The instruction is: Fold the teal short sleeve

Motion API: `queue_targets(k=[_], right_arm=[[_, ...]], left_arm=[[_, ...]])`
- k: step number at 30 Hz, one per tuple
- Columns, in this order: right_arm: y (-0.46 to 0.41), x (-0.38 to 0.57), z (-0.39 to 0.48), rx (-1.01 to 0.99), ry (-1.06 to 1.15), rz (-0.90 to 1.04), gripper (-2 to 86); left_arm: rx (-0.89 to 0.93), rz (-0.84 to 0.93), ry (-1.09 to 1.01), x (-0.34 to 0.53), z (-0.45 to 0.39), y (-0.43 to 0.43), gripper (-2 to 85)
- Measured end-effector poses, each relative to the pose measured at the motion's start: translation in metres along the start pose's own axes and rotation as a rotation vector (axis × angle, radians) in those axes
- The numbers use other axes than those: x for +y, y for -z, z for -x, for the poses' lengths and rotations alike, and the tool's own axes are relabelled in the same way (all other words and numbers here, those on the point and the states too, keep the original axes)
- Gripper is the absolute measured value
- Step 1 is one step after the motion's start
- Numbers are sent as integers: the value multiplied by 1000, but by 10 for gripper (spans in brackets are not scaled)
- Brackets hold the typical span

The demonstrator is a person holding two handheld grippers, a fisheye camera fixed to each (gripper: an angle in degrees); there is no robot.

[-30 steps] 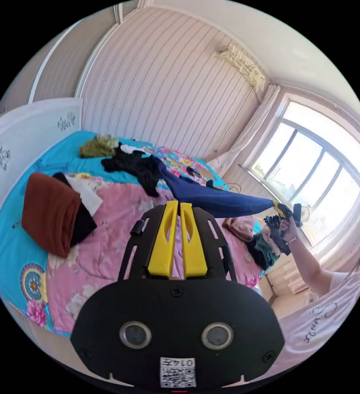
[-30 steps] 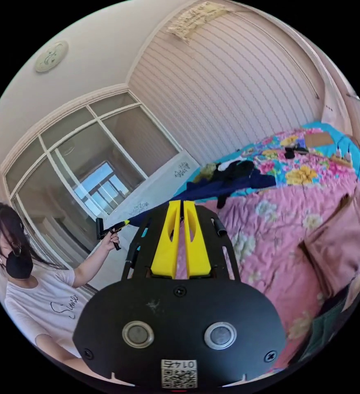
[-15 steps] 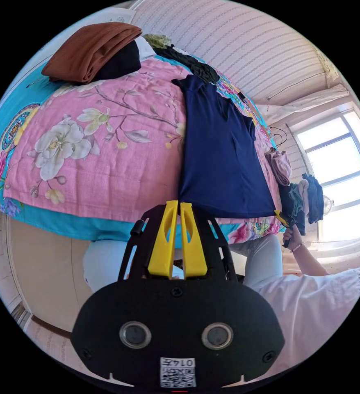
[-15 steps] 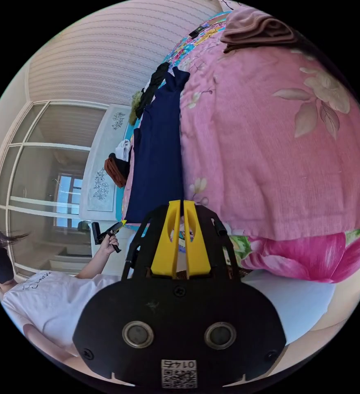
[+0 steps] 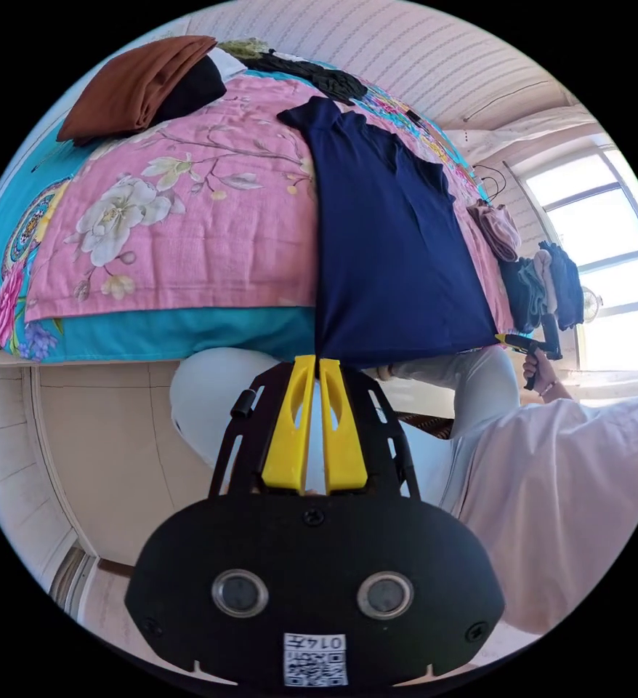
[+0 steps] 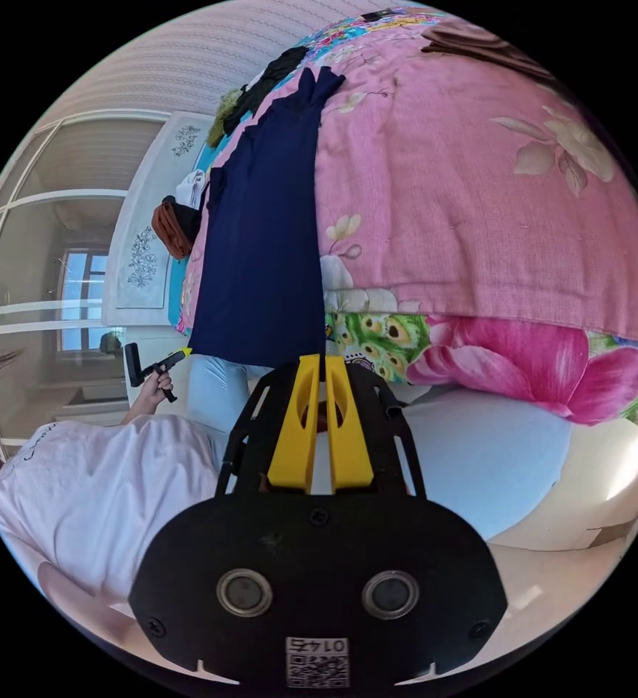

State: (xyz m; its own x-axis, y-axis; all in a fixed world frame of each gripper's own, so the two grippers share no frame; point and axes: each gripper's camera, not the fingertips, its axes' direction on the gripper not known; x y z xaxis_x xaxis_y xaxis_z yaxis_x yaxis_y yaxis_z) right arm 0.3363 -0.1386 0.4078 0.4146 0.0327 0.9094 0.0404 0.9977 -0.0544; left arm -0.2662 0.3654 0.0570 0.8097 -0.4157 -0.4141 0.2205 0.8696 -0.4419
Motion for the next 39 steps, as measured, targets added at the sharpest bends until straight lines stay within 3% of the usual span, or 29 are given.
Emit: queue_targets(k=[9, 18, 29, 39], right_arm=[[-36, -13, 1, 92, 17, 84, 6], [-34, 12, -11, 76, -33, 10, 1], [-45, 66, -1, 106, 21, -58, -3], [-41, 127, 28, 191, 201, -146, -3]], left_arm=[[19, 4, 60, 12, 20, -18, -8], [73, -83, 170, 68, 53, 7, -1], [76, -272, 49, 132, 27, 55, -5], [113, -424, -75, 194, -10, 67, -10]])
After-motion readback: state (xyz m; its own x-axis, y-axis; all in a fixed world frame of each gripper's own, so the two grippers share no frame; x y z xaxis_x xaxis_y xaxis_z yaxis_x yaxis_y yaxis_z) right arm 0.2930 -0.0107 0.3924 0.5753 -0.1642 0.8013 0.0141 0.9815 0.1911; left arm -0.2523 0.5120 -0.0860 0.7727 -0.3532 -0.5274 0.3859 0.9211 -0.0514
